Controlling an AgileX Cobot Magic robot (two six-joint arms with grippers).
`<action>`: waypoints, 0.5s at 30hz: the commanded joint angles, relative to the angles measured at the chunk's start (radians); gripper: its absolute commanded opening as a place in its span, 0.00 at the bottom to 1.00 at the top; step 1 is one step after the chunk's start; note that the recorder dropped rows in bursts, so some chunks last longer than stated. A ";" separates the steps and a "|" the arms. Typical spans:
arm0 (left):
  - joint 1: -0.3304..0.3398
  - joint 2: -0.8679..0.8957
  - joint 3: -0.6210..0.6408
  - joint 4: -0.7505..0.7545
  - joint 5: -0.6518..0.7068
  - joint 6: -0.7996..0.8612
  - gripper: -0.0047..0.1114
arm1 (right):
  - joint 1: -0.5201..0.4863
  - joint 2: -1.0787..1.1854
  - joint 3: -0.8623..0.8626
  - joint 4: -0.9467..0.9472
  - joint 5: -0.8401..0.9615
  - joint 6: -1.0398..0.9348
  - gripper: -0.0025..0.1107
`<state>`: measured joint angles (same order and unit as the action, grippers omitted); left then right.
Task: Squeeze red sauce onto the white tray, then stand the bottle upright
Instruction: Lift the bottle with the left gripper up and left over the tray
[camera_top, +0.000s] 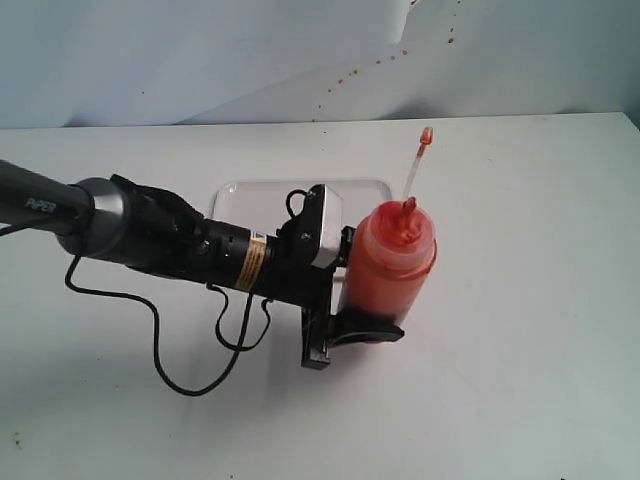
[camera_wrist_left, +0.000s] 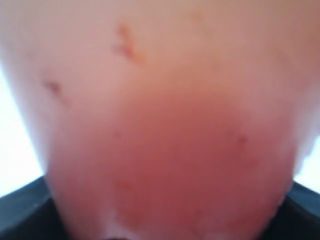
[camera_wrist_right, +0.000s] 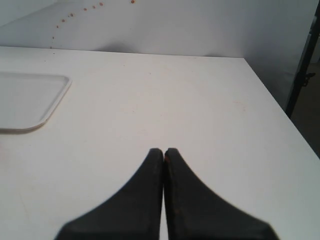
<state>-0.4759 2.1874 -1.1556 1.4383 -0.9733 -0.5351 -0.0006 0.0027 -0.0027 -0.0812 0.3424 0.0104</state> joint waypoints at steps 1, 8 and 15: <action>0.031 -0.050 0.001 -0.008 -0.019 -0.022 0.04 | 0.001 -0.003 0.003 -0.009 -0.001 -0.003 0.02; 0.068 -0.088 0.001 0.047 0.207 -0.056 0.04 | 0.001 -0.003 0.003 -0.009 -0.001 -0.003 0.02; 0.071 -0.147 0.001 0.047 0.367 -0.180 0.04 | 0.001 -0.003 0.003 -0.009 -0.001 -0.003 0.02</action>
<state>-0.4049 2.0877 -1.1539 1.5085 -0.6142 -0.6556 -0.0006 0.0027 -0.0027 -0.0812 0.3424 0.0104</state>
